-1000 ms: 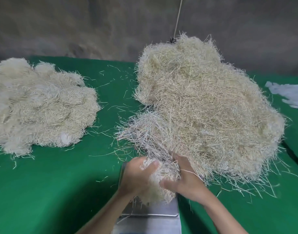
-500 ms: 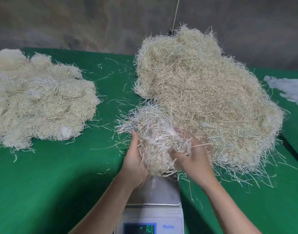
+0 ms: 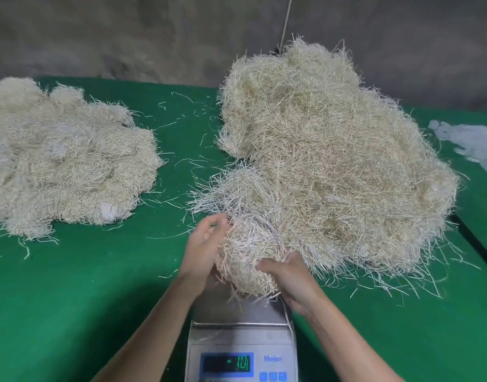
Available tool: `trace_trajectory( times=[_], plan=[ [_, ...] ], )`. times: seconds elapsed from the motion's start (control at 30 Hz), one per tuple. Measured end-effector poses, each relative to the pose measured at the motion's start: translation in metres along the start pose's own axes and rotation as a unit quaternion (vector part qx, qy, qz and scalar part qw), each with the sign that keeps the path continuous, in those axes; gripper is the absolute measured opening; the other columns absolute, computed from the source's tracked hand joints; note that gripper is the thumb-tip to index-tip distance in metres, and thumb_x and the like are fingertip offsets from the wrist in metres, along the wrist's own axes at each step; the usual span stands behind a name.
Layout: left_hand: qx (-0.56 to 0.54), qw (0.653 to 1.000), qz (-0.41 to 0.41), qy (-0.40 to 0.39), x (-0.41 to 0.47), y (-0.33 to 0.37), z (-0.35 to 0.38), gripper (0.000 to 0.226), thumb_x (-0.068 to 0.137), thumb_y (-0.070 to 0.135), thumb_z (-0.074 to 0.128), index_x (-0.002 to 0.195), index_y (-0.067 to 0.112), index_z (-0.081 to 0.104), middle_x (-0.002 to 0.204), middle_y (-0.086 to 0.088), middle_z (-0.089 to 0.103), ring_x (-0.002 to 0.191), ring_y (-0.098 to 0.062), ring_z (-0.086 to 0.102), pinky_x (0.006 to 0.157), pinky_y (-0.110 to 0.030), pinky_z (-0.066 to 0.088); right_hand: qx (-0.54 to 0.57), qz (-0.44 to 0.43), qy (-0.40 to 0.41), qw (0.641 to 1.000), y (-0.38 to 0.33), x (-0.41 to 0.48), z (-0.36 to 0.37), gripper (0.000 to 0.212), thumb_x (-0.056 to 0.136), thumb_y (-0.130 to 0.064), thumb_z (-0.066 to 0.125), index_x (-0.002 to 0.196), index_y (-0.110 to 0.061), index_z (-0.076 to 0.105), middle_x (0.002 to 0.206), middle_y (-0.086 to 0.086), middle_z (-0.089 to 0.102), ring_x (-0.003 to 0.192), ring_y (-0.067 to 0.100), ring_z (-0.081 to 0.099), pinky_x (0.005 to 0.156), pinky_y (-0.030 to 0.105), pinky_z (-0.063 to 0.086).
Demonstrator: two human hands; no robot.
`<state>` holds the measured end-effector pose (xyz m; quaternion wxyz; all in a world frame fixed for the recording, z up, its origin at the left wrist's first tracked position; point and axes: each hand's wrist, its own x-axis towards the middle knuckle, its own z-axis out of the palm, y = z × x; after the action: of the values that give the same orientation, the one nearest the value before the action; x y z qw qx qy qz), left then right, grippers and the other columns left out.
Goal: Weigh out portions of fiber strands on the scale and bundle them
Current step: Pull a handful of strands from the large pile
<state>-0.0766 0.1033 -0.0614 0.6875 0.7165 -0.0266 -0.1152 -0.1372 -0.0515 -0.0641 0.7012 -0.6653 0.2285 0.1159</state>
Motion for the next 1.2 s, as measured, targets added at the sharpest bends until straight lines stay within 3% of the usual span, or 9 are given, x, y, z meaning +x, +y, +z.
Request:
trace_trajectory(
  times=[0.07,0.13,0.27,0.43,0.6,0.7,1.0,1.1,1.2],
  plan=[
    [0.009,0.995,-0.019,-0.097,-0.004,0.0,-0.016,0.048,0.083,0.062,0.043,0.127,0.043,0.048,0.11,0.031,0.052,0.101,0.009,0.05,0.09,-0.025,0.039,-0.047,0.002,-0.012,0.999,0.005,0.002,-0.003,0.078,0.078,-0.005,0.072,0.139,-0.004,0.023,0.132,0.015,0.048,0.105,0.015,0.052,0.098,0.025,0.038],
    [0.107,0.985,0.013,-0.136,-0.009,-0.005,-0.024,0.044,0.081,0.05,0.064,0.123,0.046,0.051,0.116,0.034,0.048,0.107,0.016,0.045,0.088,-0.022,0.037,-0.101,-0.021,-0.042,0.994,0.006,0.004,0.0,0.068,0.079,-0.01,0.073,0.134,-0.016,0.035,0.135,0.01,0.048,0.099,0.008,0.054,0.092,0.018,0.042],
    [0.188,0.982,0.028,-0.012,-0.01,-0.025,-0.02,0.034,0.083,0.018,0.069,0.114,0.028,0.059,0.108,0.009,0.061,0.1,-0.003,0.056,0.083,-0.023,0.045,-0.23,-0.075,-0.008,0.97,0.008,0.01,-0.01,0.064,0.073,-0.025,0.079,0.128,-0.024,0.045,0.128,-0.006,0.045,0.1,0.01,0.049,0.101,0.031,0.041],
    [0.167,0.984,-0.035,0.05,-0.012,-0.041,-0.015,0.041,0.083,0.031,0.069,0.12,0.024,0.054,0.098,0.007,0.061,0.089,-0.01,0.058,0.067,-0.018,0.04,-0.202,-0.131,0.046,0.97,0.019,0.013,-0.025,0.043,0.074,-0.009,0.078,0.106,-0.027,0.055,0.087,-0.003,0.049,0.07,0.012,0.045,0.061,0.018,0.042],
    [0.329,0.94,-0.003,0.088,-0.017,-0.05,-0.003,0.033,0.075,0.058,0.052,0.067,0.026,0.057,0.075,0.012,0.058,0.087,-0.016,0.051,0.086,-0.032,0.033,-0.196,-0.155,0.117,0.961,0.021,0.019,-0.022,0.043,0.078,-0.01,0.074,0.117,-0.018,0.057,0.085,-0.007,0.048,0.061,0.011,0.044,0.058,0.027,0.045],
    [0.352,0.931,-0.023,0.093,-0.018,-0.05,-0.005,0.038,0.061,0.068,0.041,0.057,0.03,0.046,0.089,0.011,0.057,0.096,-0.014,0.044,0.088,-0.031,0.027,-0.26,-0.138,0.102,0.95,0.027,0.018,-0.022,0.051,0.083,-0.023,0.071,0.129,-0.011,0.053,0.098,-0.009,0.05,0.084,0.007,0.048,0.082,0.024,0.046],
    [0.186,0.976,-0.026,0.107,-0.025,-0.044,-0.017,0.07,0.058,0.073,0.043,0.107,0.025,0.059,0.117,0.003,0.057,0.112,-0.014,0.049,0.097,-0.039,0.039,-0.182,-0.073,0.107,0.975,0.024,-0.001,-0.033,0.069,0.075,-0.038,0.075,0.136,-0.018,0.048,0.138,0.0,0.048,0.118,0.01,0.044,0.096,0.025,0.031],
    [0.124,0.983,-0.006,0.138,-0.032,-0.036,-0.024,0.056,0.061,0.066,0.048,0.099,0.026,0.061,0.108,0.005,0.061,0.105,-0.01,0.054,0.086,-0.026,0.04,-0.305,-0.111,0.144,0.935,0.021,-0.017,-0.041,0.051,0.078,-0.042,0.071,0.123,-0.021,0.061,0.119,-0.006,0.062,0.099,0.008,0.058,0.082,0.022,0.038],
    [0.117,0.978,0.019,0.169,-0.037,-0.029,-0.028,0.026,0.071,0.051,0.054,0.091,0.035,0.06,0.104,0.01,0.062,0.103,-0.007,0.056,0.088,-0.028,0.042,-0.353,-0.205,0.181,0.895,0.012,-0.032,-0.044,0.006,0.078,-0.035,0.071,0.082,-0.03,0.071,0.076,-0.019,0.069,0.064,0.001,0.059,0.064,0.016,0.041]
  ],
)
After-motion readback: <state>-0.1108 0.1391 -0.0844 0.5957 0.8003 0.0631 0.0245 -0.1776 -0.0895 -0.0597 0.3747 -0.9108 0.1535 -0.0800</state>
